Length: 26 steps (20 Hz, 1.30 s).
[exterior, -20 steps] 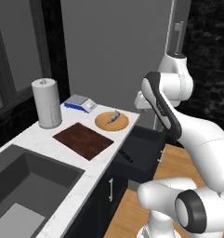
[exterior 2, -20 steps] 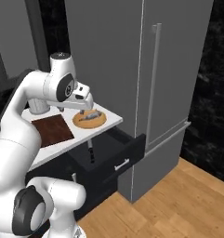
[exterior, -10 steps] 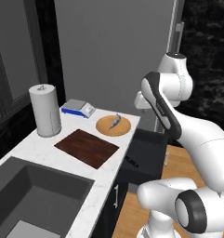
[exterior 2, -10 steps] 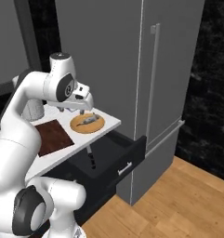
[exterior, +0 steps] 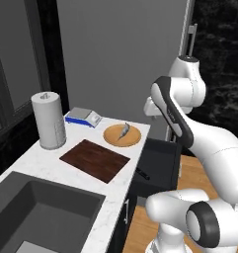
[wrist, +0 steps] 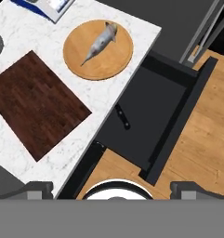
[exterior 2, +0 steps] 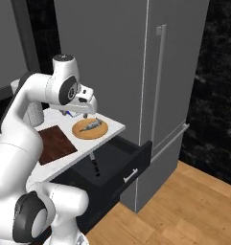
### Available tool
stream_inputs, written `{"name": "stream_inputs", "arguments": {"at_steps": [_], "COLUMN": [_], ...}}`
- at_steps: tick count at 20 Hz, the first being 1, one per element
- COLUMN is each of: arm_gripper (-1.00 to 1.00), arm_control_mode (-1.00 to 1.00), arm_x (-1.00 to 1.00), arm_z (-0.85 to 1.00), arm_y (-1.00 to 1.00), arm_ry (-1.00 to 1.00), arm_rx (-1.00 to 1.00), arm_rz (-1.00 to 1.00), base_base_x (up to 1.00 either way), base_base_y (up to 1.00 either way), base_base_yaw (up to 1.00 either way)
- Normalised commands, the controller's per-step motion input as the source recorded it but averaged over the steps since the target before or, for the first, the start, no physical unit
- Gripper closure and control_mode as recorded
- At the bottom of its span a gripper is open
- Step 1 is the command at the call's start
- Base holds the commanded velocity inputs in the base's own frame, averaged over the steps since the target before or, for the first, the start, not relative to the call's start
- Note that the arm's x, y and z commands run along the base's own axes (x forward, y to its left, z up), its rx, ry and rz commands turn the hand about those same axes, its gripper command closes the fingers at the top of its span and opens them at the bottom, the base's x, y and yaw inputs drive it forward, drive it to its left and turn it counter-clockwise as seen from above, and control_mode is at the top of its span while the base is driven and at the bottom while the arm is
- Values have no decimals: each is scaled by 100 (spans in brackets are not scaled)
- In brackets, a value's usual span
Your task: Pick up the knife from the drawer and place it on the cutting board. Then place the meat from the plate to the cutting board.
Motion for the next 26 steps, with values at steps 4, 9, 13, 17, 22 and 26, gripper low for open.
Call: {"name": "stream_inputs", "arguments": {"at_steps": [4,9,13,17,22,26], "arm_gripper": [-100,-100,-100,-100,-100,-100], "arm_control_mode": [-100,-100,-100,-100,-100,-100], "arm_x": [0,0,0,10,0,12], "arm_z": [0,0,-25,-79,-99,-55], "arm_y": [0,0,-2,-47,-63,-78], "arm_ry": [0,0,0,19,6,0], "arm_rx": [0,0,0,-10,-22,10], "arm_rz": [0,0,0,12,39,36], "base_base_x": [14,0,0,0,0,0], "base_base_y": [5,0,0,0,0,0], "base_base_yaw": [0,0,0,0,0,0]}}
